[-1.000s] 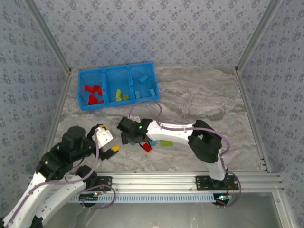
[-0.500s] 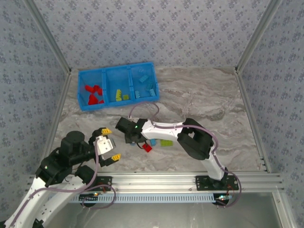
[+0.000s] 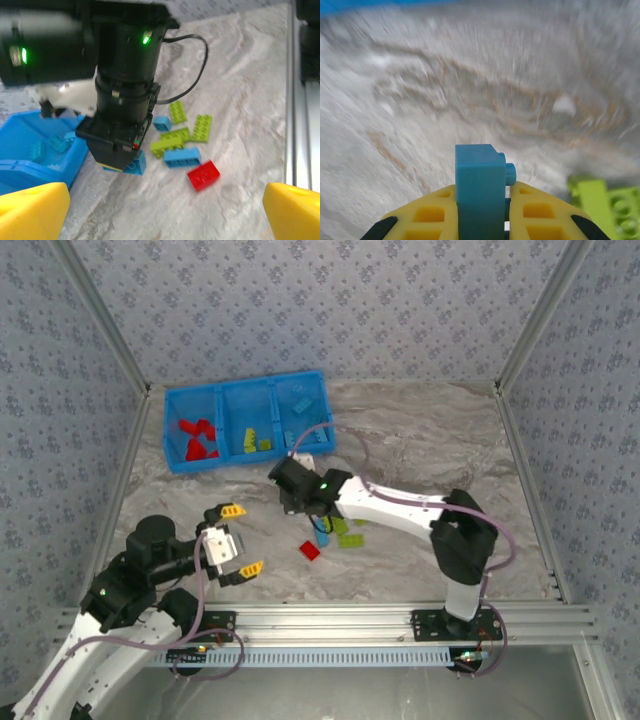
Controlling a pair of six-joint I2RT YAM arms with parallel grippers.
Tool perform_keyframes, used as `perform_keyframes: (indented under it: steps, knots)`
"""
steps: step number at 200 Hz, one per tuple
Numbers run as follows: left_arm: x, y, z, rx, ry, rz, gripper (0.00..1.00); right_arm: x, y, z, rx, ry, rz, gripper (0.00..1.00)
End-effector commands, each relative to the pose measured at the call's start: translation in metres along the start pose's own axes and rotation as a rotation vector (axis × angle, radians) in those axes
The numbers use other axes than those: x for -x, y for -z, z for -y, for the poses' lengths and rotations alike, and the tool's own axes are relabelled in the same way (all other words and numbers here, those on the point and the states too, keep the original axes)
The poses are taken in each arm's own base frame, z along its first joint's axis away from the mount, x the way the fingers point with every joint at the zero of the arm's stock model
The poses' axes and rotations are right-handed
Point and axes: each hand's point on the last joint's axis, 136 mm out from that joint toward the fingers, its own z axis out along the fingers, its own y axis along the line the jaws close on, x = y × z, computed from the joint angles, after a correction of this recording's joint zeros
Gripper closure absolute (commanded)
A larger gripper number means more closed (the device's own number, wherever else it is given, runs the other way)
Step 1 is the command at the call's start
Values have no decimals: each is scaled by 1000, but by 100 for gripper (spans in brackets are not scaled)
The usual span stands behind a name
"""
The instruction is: Sort the legos into containers by color
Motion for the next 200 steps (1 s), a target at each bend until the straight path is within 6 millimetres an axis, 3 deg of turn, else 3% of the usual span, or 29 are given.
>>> perform_keyframes:
  steps: [1,11,26,65,117,131,164,185,200]
  knots:
    - [24,-7,-48,206,199,92,1,57,18,17,-61,135,160,84]
    - [20,-8,-66,294,294,65,1,75,18,24,-72,165,197,85]
    - [8,-14,-79,349,337,-8,1,104,13,34,-75,189,257,85]
    - [-20,-20,-95,432,458,-114,1,165,-28,43,-26,214,290,83]
    - [-30,-14,-109,487,563,-95,1,201,-99,55,-70,185,293,77]
    - [-32,-16,-109,481,580,-97,1,207,-110,58,-74,189,294,69]
    - [-37,-18,-110,478,604,-121,1,222,-108,59,-86,193,293,48]
    - [-39,-20,-112,485,644,-124,1,229,-87,56,-79,202,307,46]
    - [-37,-24,-112,470,685,-113,3,232,-60,54,-58,208,324,46]
